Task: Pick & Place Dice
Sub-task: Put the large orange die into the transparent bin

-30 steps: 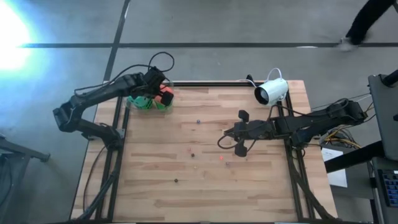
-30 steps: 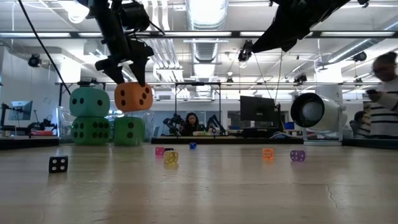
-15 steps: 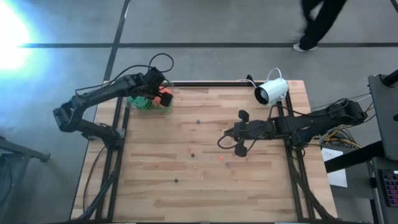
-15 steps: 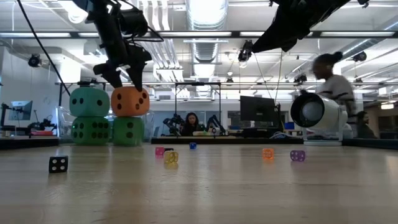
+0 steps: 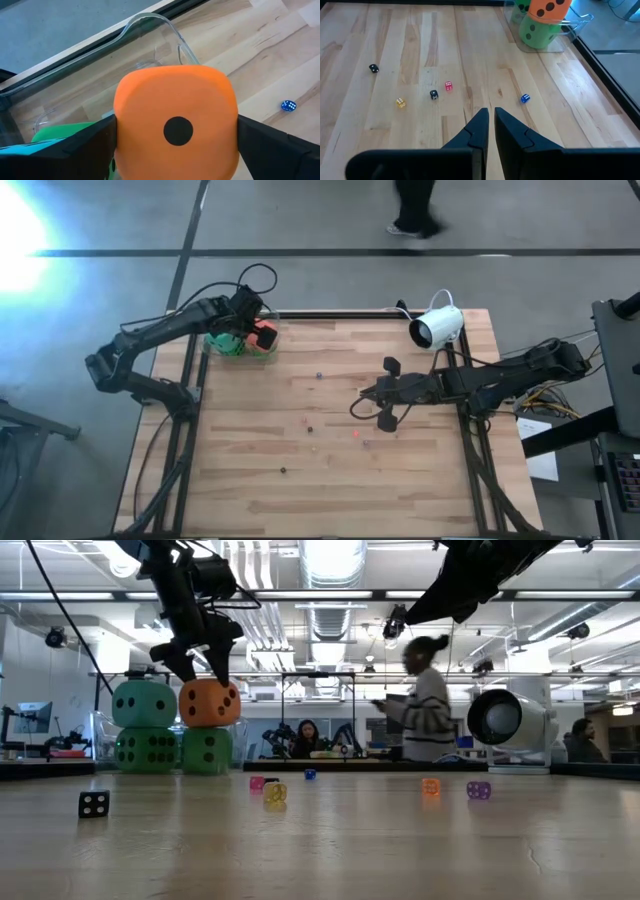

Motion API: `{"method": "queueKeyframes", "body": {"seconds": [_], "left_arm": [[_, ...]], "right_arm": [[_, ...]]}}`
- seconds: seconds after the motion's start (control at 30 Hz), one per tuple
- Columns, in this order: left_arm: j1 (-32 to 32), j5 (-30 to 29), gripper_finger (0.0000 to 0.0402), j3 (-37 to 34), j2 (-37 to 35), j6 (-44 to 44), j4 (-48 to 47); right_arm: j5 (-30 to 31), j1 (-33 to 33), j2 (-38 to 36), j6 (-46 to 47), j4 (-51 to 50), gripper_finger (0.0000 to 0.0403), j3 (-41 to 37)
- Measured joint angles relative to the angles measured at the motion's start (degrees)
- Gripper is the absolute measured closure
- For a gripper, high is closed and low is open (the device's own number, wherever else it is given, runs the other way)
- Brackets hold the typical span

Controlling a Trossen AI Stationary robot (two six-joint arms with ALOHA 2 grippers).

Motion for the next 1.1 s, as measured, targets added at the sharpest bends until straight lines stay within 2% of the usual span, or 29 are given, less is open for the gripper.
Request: {"method": "queueKeyframes", "body": {"seconds": [0.23,0.63,0.97,1.1], "left_arm": [[0.07,-0.01,0.0011,0.00,0.02,-0.02,0.00],[1.31,1.02,0.0051,0.04,0.02,-0.59,0.09],[1.33,-0.68,0.0008,0.04,-1.35,0.33,0.00],[1.29,-0.68,0.0004,0.04,-2.79,0.44,0.00]], "right_arm": [[0.00,0.00,0.00,0.05,0.00,0.0376,0.01],[0.00,0.01,0.00,-0.02,0.00,0.0376,0.00],[0.00,0.01,-0.01,0.00,0.02,0.0376,0.00],[0.00,0.02,-0.01,0.05,0.01,0.0376,0.02]]}}
